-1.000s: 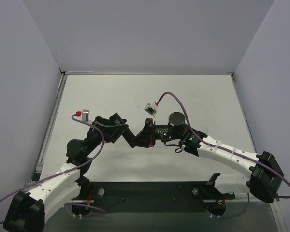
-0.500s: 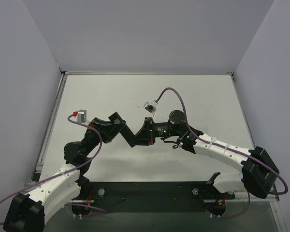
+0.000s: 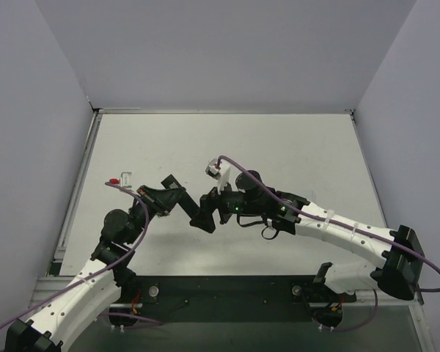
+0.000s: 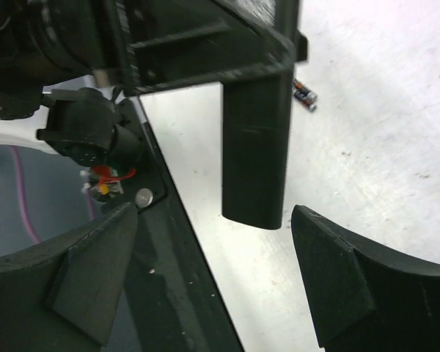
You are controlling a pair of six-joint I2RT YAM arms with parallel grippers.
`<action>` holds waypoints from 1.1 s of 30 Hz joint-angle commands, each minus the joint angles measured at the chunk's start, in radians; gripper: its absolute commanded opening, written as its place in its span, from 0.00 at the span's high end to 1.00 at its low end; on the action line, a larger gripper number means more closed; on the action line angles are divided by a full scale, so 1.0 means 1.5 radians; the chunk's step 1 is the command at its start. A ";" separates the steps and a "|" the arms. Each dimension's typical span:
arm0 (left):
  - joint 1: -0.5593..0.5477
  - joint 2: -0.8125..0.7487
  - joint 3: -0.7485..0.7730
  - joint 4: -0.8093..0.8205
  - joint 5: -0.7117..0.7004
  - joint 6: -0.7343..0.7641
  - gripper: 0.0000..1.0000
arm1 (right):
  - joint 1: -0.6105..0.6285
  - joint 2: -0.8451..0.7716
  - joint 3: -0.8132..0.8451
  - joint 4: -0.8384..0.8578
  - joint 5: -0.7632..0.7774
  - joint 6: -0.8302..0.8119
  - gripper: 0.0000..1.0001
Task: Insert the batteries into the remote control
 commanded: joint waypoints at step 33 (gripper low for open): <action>-0.013 -0.002 0.053 -0.142 -0.093 0.005 1.00 | 0.107 0.209 0.200 -0.152 0.268 -0.173 0.69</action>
